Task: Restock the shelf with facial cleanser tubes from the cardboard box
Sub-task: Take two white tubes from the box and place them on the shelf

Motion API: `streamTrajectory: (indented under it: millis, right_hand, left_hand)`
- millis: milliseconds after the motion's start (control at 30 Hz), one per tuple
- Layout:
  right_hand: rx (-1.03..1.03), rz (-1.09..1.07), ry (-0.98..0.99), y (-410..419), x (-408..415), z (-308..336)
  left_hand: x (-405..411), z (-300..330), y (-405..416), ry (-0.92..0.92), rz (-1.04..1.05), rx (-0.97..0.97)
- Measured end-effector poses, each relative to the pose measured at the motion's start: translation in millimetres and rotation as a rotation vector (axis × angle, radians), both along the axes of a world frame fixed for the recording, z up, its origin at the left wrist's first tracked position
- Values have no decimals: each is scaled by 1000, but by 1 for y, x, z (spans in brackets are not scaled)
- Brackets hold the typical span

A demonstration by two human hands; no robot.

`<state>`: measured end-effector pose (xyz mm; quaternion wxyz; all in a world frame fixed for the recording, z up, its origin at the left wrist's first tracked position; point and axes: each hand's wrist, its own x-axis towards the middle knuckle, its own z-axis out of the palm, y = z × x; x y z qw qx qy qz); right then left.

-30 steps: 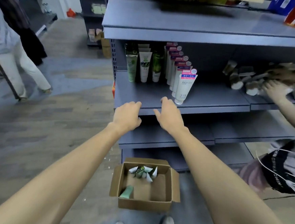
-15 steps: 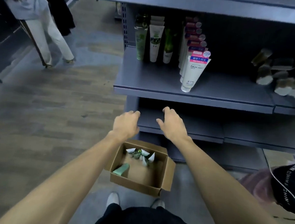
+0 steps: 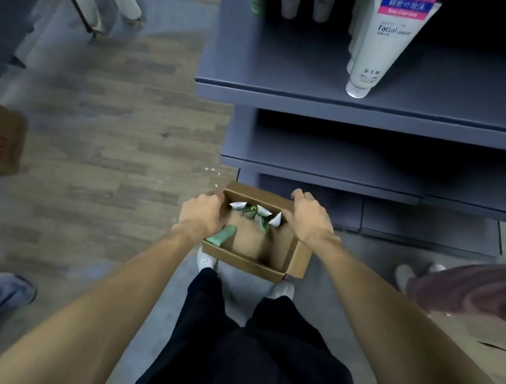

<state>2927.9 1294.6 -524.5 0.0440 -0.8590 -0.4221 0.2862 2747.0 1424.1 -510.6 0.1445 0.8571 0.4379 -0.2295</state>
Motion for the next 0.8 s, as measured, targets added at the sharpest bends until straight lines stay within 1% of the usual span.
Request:
streamTrajectory:
  millis: [200, 400, 600, 700, 800]
  right_hand:
    - [-68, -118, 64, 15, -20, -26]
    - [-122, -197, 107, 27, -47, -64]
    - [-179, -181, 132, 20, -47, -110]
    - [-193, -174, 138, 14, -42, -135]
    - [-210, -122, 123, 11, -34, -160]
  left_hand:
    - [-8, -33, 28, 51, -112, -105]
    - [-12, -75, 59, 90, -232, -156]
    - [-6, -128, 57, 96, -310, -185]
    - [0, -158, 51, 91, -317, -194]
    - [9, -183, 47, 59, -301, -192]
